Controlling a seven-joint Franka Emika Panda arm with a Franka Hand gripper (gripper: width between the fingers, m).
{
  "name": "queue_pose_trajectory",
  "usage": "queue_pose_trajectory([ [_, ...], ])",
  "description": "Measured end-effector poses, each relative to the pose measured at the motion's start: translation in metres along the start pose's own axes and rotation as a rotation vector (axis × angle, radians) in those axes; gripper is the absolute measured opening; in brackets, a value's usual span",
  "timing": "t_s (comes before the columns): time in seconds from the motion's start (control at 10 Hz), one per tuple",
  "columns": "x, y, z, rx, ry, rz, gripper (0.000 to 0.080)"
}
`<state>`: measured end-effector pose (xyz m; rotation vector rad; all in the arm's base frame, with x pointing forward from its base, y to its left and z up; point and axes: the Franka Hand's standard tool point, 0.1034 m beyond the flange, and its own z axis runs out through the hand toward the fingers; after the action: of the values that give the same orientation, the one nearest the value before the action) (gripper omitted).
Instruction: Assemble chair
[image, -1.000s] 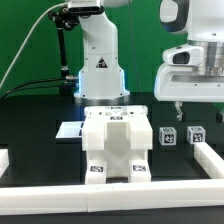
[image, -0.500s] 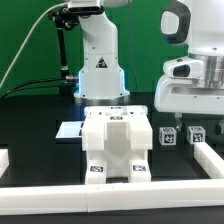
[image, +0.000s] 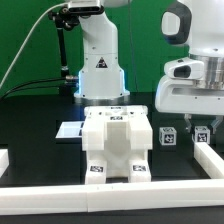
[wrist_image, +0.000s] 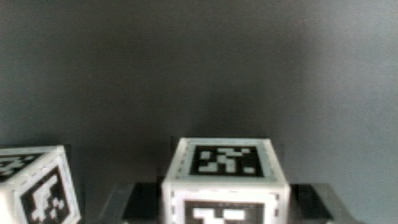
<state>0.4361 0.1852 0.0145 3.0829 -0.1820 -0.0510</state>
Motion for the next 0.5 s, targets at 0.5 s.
queue_pose_trajectory([
  [0.5,0.0011,0.0011,-0.0038,-0.001,-0.006,-0.005,0.0282],
])
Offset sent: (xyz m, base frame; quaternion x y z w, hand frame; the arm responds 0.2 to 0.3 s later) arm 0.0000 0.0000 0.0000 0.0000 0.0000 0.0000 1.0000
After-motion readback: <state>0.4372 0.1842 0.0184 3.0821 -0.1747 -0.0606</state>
